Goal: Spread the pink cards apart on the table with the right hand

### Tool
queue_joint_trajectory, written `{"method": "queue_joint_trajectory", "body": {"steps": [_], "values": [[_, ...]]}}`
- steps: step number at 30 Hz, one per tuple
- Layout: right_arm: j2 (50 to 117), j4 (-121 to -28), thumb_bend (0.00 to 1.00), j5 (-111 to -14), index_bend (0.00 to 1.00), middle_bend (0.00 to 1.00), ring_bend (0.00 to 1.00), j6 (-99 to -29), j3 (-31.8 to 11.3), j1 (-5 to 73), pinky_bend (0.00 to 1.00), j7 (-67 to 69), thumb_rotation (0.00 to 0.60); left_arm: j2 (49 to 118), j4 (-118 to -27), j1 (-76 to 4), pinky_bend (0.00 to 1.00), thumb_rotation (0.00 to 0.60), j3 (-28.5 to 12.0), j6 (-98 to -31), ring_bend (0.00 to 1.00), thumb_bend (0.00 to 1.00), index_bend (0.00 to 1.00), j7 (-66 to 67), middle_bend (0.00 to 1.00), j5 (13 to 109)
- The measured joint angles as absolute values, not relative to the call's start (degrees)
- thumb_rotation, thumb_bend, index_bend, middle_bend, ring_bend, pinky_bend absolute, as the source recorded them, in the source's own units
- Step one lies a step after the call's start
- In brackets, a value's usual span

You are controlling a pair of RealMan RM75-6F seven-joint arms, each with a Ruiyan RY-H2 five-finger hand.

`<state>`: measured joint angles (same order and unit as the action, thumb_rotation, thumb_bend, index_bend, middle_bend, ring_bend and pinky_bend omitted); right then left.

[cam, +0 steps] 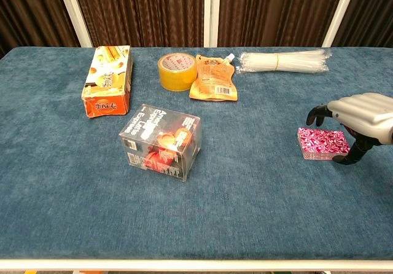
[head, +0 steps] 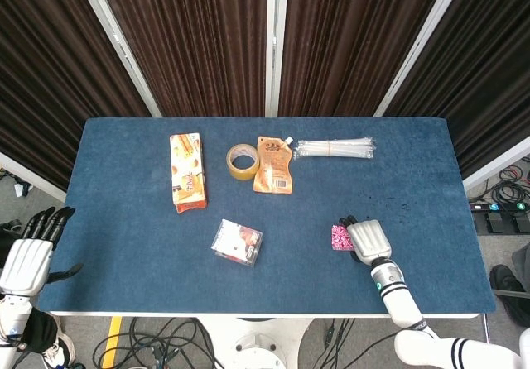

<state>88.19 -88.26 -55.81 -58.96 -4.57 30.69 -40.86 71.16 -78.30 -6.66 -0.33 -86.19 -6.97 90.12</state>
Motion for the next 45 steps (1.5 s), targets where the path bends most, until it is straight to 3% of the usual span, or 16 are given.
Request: {"method": "queue_joint_trajectory", "body": {"steps": [45], "values": [[89.8, -86.8, 0.19, -54.4, 0.30, 0.34, 0.76, -60.6, -2.8, 32.7, 0.85, -40.7, 0.600, 71.5, -77.7, -6.4, 0.10, 0.600, -0.2, -86.1, 0.00, 0.00, 0.07, -7.5, 0.07, 89.9]]}}
